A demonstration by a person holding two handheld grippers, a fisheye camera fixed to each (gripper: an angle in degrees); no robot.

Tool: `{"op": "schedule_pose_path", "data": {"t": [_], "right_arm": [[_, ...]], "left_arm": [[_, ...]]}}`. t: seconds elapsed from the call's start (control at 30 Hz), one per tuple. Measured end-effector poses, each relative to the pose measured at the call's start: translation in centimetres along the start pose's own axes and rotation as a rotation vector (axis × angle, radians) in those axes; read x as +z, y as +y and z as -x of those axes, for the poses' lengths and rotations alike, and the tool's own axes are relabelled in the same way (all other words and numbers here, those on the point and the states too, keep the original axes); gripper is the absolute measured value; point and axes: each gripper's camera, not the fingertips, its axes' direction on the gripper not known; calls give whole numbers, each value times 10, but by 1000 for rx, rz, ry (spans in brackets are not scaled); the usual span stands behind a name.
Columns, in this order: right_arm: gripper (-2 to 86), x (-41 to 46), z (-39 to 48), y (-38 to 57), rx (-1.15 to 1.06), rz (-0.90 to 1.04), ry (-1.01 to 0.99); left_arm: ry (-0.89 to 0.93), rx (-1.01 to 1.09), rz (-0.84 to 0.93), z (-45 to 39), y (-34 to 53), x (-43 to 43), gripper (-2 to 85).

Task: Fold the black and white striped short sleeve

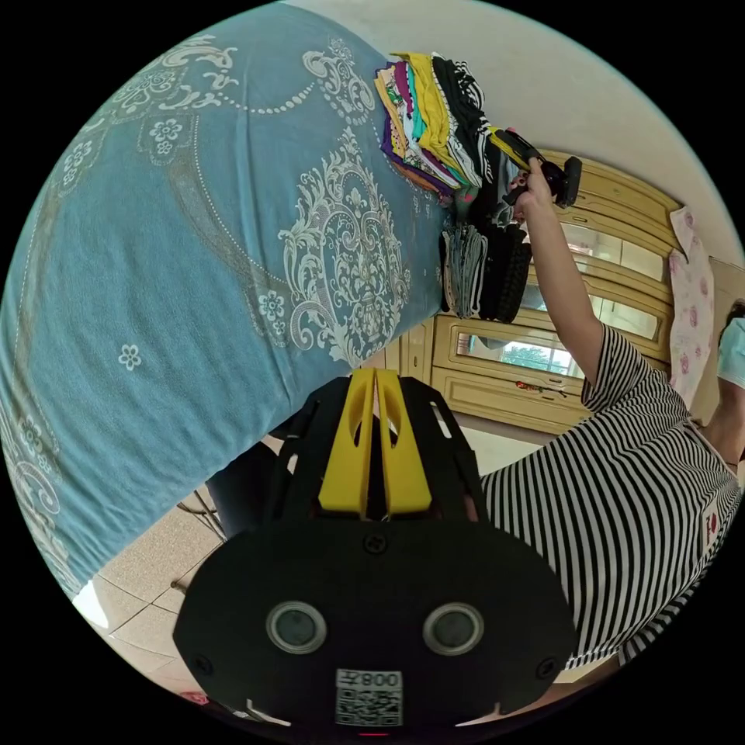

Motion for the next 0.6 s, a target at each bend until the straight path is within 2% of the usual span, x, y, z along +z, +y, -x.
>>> {"op": "schedule_pose_path", "data": {"t": [0.2, 0.6], "right_arm": [[10, -22, -6, 7, 3, -77, -60], [4, -84, -50, 70, 133, -313, -520]], "left_arm": [[15, 6, -32, 16, 9, -7, 2], [60, 71, -106, 15, 56, -18, 3]]}}
